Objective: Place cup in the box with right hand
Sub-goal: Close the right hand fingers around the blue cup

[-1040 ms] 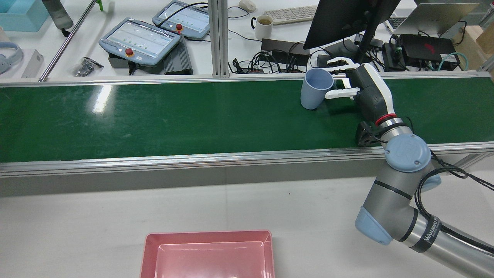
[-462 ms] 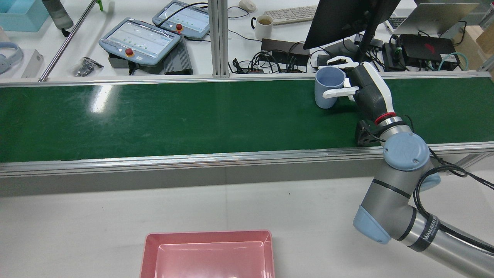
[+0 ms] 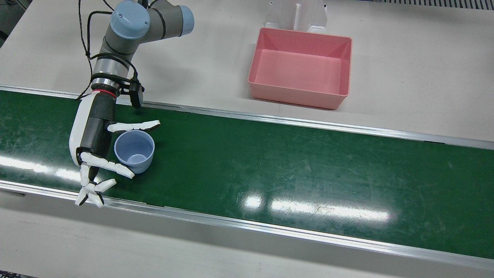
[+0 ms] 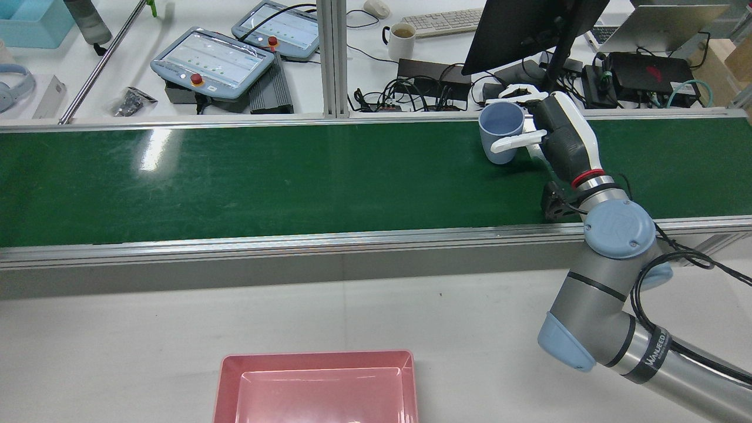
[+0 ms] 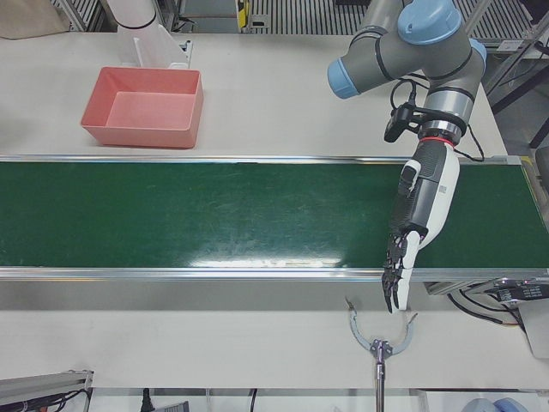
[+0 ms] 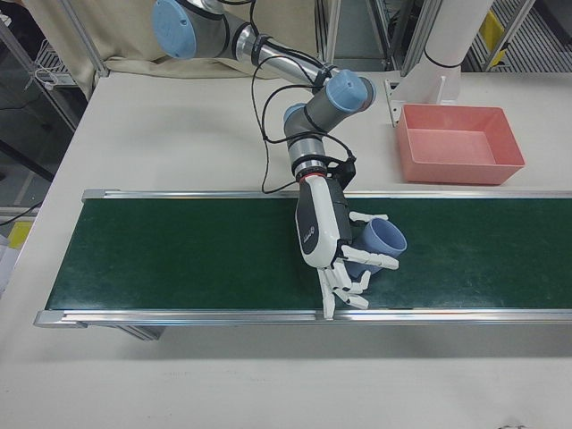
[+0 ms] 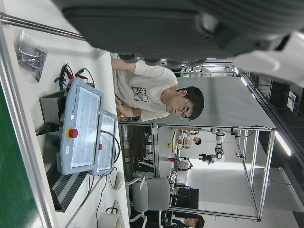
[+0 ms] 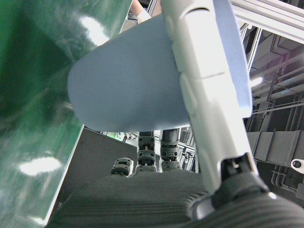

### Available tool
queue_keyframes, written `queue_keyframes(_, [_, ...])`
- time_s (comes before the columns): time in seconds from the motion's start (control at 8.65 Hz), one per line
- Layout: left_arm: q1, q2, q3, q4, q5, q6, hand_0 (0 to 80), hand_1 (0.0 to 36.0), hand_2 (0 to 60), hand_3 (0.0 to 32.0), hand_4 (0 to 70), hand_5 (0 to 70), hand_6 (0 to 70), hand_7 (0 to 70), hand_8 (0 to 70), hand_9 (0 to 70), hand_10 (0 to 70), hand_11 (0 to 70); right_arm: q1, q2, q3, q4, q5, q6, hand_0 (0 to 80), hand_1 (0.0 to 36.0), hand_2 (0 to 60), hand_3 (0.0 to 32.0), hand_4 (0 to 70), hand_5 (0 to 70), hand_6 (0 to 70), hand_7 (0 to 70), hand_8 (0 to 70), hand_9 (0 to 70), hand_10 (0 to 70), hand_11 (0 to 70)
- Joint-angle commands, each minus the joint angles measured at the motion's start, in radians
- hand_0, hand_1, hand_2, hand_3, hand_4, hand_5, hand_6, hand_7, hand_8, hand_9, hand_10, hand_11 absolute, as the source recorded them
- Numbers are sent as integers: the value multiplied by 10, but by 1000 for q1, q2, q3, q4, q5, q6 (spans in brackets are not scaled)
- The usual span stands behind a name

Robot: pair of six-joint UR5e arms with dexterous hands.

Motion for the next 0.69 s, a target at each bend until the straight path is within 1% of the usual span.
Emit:
queue_keyframes(0.0, [0, 0, 0, 0, 0, 0, 0, 0, 0, 0, 0, 0, 0, 0, 0, 0, 0, 0, 2, -30, 139, -66, 0, -21, 708, 257, 295, 0, 700, 57, 209, 700, 134, 334, 19, 40])
queue_keyframes(0.12, [0, 0, 0, 0, -2, 0, 0, 0, 0, 0, 0, 0, 0, 0, 0, 0, 0, 0, 4, -51, 259, -104, 2, -67, 634, 273, 412, 0, 700, 63, 209, 700, 148, 356, 20, 43])
queue_keyframes(0.23, [0, 0, 0, 0, 0, 0, 0, 0, 0, 0, 0, 0, 0, 0, 0, 0, 0, 0, 5, -56, 369, -135, 2, -124, 626, 268, 402, 0, 700, 67, 223, 700, 176, 399, 23, 48])
queue_keyframes(0.35, [-1, 0, 0, 0, 0, 0, 0, 0, 0, 0, 0, 0, 0, 0, 0, 0, 0, 0, -24, -53, 477, -161, 3, -188, 623, 257, 379, 0, 700, 68, 253, 700, 209, 432, 34, 63])
queue_keyframes(0.46, [0, 2, -2, 0, 0, 0, 0, 0, 0, 0, 0, 0, 0, 0, 0, 0, 0, 0, -82, -51, 563, -163, 6, -263, 617, 253, 390, 0, 700, 70, 285, 700, 245, 467, 48, 83])
queue_keyframes(0.58, [-1, 2, -2, 0, 0, 0, 0, 0, 0, 0, 0, 0, 0, 0, 0, 0, 0, 0, -150, -45, 624, -161, 23, -343, 620, 251, 407, 0, 700, 72, 319, 700, 273, 492, 76, 122])
